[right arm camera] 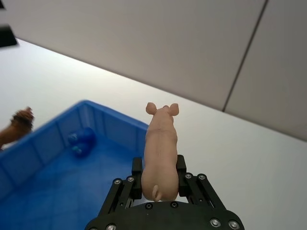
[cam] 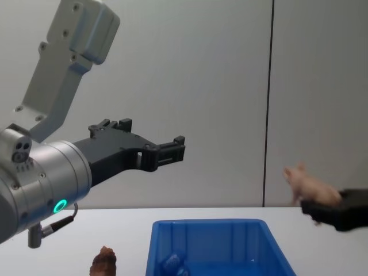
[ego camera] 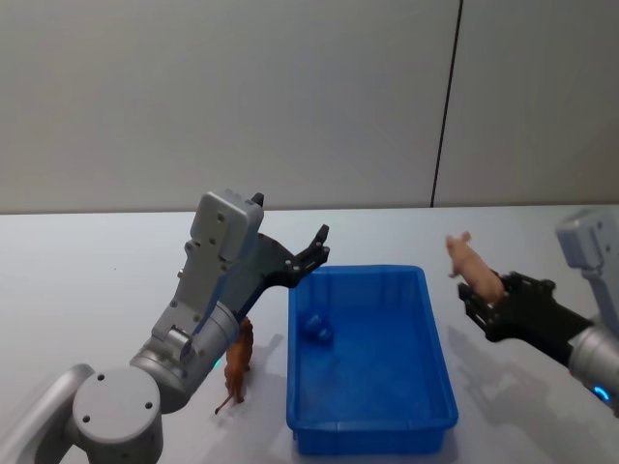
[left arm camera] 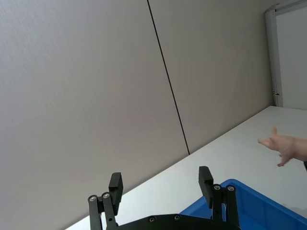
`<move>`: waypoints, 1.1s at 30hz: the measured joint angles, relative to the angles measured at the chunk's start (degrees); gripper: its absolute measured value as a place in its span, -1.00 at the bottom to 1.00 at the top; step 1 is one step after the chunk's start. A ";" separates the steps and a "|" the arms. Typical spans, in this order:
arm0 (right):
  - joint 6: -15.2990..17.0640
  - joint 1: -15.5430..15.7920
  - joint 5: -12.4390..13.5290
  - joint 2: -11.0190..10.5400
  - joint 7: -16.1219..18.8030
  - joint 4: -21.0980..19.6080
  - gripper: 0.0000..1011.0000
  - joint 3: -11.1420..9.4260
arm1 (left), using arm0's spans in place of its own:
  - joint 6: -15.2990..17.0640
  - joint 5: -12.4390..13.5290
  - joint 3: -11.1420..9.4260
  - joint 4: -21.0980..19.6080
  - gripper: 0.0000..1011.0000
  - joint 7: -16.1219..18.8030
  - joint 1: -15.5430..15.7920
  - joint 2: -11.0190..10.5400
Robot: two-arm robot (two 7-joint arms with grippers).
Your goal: Pick up the two dolls from the table and place them into the box.
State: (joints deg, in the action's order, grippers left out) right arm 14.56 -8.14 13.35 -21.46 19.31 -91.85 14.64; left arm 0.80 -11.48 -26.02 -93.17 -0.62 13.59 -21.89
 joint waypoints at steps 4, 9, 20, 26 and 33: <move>0.01 -1.59 -0.21 0.98 2.11 0.26 -0.25 0.47 | 0.00 0.00 0.00 0.00 0.98 0.00 0.00 0.00; 1.02 -3.76 -0.47 2.57 4.67 1.32 -0.25 1.43 | 0.00 0.00 0.00 0.00 0.98 0.00 0.00 0.00; 3.44 -6.39 -1.24 5.27 7.60 4.66 -0.17 3.45 | 0.00 0.00 0.00 0.00 0.98 0.00 0.00 0.00; 4.18 -7.17 -1.71 6.22 8.17 6.37 0.23 4.28 | 0.00 0.00 0.00 0.00 0.98 0.00 0.00 0.00; 3.98 -7.47 -1.83 6.65 8.30 7.14 0.71 4.72 | 0.00 0.00 0.00 0.00 0.98 0.00 0.00 0.00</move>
State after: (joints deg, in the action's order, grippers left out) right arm 18.54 -15.60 11.53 -14.81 27.61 -84.71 19.36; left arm 0.80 -11.48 -26.02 -93.17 -0.63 13.58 -21.89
